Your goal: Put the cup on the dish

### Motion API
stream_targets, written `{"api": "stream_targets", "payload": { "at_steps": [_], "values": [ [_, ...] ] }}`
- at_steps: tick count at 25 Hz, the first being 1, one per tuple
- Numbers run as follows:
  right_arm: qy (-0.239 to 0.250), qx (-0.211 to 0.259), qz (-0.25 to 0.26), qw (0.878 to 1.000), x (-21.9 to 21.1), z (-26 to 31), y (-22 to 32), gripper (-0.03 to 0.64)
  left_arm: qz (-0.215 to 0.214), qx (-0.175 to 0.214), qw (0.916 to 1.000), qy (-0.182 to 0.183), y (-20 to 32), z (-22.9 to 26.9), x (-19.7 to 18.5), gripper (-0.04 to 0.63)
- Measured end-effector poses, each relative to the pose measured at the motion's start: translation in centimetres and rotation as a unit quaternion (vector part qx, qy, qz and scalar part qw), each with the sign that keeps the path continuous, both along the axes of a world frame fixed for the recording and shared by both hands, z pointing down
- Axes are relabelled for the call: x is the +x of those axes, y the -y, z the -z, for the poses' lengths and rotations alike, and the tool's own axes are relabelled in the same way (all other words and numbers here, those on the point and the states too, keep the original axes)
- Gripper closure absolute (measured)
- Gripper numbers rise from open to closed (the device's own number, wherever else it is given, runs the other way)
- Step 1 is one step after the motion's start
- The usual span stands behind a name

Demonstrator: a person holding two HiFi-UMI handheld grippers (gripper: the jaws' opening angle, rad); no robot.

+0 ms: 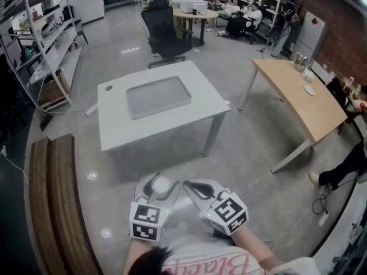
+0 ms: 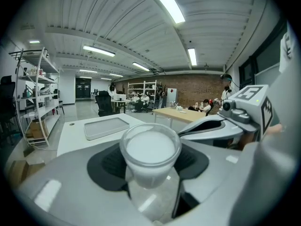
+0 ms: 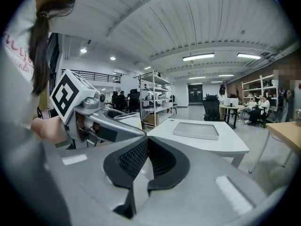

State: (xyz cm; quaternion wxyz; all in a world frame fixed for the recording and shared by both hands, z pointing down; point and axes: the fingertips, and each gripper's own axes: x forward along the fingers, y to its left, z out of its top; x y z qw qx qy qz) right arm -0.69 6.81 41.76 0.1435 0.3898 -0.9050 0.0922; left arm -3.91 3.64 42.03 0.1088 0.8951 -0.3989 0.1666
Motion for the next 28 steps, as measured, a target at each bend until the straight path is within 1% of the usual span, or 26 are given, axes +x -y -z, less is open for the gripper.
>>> {"api": "stream_targets", "payload": {
  "at_steps": [6, 10, 19, 24, 28],
  "values": [
    [-0.004, -0.009, -0.011, 1.0, 0.3, -0.5, 1.9, 0.615, -0.015, 0.001, 0.9999, -0.007, 1.9, -0.2, 0.4, 0.339],
    [-0.005, -0.013, -0.008, 1.0, 0.0, -0.7, 2.4, 0.615, -0.017, -0.001, 0.9998, -0.009, 2.4, -0.3, 0.4, 0.339],
    [0.003, -0.023, -0.001, 1.0, -0.5, -1.4, 4.1, 0.615, -0.007, -0.001, 1.0, -0.004, 4.0, -0.7, -0.2, 0.339],
    [0.004, -0.024, -0.003, 1.0, -0.7, -1.5, 6.6, 0.615, 0.001, -0.009, 1.0, 0.002, 5.2, -1.5, -0.9, 0.339],
    [-0.001, -0.027, 0.019, 0.999, -1.4, -1.4, 8.4, 0.615, 0.013, -0.017, 0.9998, -0.001, 7.2, -1.8, -1.2, 0.339]
  ]
}}
